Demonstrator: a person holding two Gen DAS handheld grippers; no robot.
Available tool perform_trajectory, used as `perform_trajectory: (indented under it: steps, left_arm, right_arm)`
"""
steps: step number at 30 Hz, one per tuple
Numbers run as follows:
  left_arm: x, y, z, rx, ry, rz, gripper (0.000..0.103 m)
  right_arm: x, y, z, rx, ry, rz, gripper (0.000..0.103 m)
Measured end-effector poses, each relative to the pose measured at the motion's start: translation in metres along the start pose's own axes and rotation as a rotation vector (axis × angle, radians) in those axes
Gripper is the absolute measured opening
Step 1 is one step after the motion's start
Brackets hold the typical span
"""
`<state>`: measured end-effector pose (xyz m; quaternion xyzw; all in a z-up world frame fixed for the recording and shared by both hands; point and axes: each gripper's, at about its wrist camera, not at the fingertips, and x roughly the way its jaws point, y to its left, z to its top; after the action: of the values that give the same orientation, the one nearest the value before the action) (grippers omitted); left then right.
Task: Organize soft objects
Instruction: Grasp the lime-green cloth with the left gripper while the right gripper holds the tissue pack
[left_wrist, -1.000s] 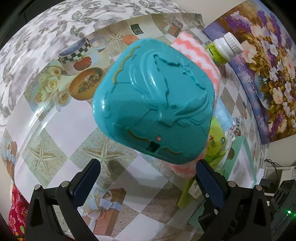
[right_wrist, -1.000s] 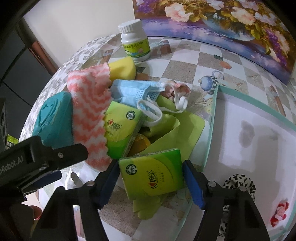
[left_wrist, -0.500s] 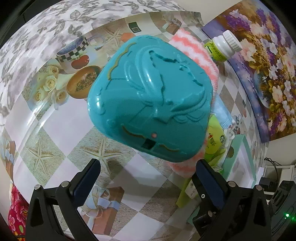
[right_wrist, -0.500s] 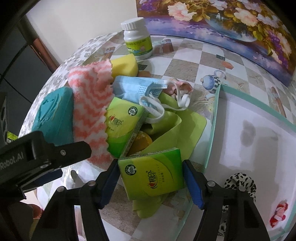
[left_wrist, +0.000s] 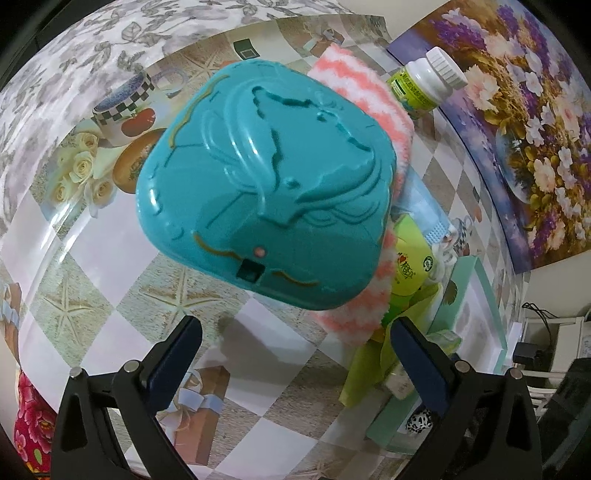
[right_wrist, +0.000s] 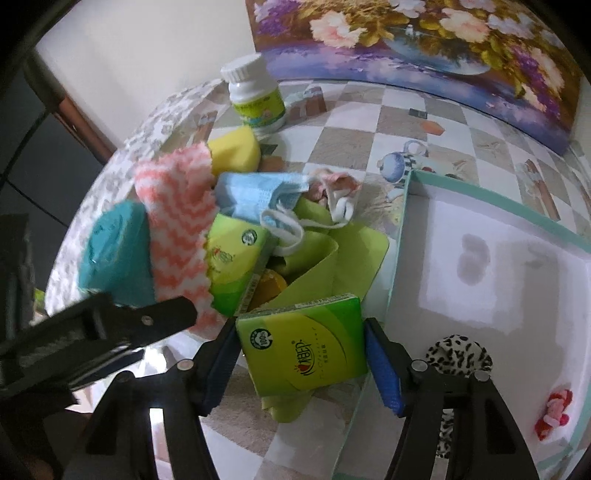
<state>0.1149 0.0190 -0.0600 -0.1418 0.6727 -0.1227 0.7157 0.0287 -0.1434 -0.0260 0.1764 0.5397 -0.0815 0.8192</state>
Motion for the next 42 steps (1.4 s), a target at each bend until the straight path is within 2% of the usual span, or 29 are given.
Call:
perform_trajectory:
  steps: [6,12,14,20,24,29,31,34,36,38,40,41,42]
  left_arm:
    - [-0.002,0.001,-0.002,0.011,-0.002,-0.003,0.102]
    - [0.005,-0.014,-0.011,0.062,0.015,0.008,0.099]
    - [0.009,-0.022,-0.015,0.093,0.027,0.018,0.096]
    - [0.033,-0.048,-0.033,0.202,0.078,0.057,0.096]
    - [0.039,-0.064,-0.040,0.282,0.063,0.092,0.095]
    - [0.048,-0.082,-0.053,0.405,0.037,0.173,0.095]
    - [0.049,-0.093,-0.060,0.453,0.016,0.218,0.084]
    - [0.052,-0.102,-0.069,0.534,-0.016,0.281,0.075]
    - [0.049,-0.104,-0.074,0.563,-0.028,0.283,0.069]
    - [0.047,-0.108,-0.078,0.586,-0.036,0.274,0.055]
    - [0.049,-0.119,-0.083,0.606,-0.042,0.266,0.036]
    - [0.049,-0.122,-0.086,0.614,-0.044,0.265,0.033]
    - [0.049,-0.125,-0.087,0.619,-0.046,0.264,0.025]
  right_arm:
    - [-0.020,-0.007,0.004,0.039,-0.026,0.006,0.069]
    - [-0.039,-0.029,0.007,0.128,-0.057,-0.005,0.069]
    - [-0.045,-0.037,0.006,0.159,-0.069,-0.006,0.069]
    - [-0.065,-0.064,0.004,0.244,-0.109,-0.008,0.069]
    - [-0.074,-0.078,0.002,0.287,-0.130,0.003,0.069]
    - [-0.079,-0.089,0.000,0.319,-0.144,0.016,0.069]
    - [-0.081,-0.092,0.000,0.330,-0.150,0.021,0.069]
    - [-0.083,-0.096,0.000,0.341,-0.157,0.025,0.069]
    - [-0.084,-0.098,-0.001,0.347,-0.159,0.029,0.069]
    - [-0.085,-0.100,-0.001,0.354,-0.160,0.033,0.069]
    - [-0.085,-0.100,-0.001,0.358,-0.160,0.035,0.069]
    - [-0.085,-0.101,-0.001,0.359,-0.161,0.035,0.069]
    - [-0.086,-0.101,-0.002,0.360,-0.161,0.036,0.069]
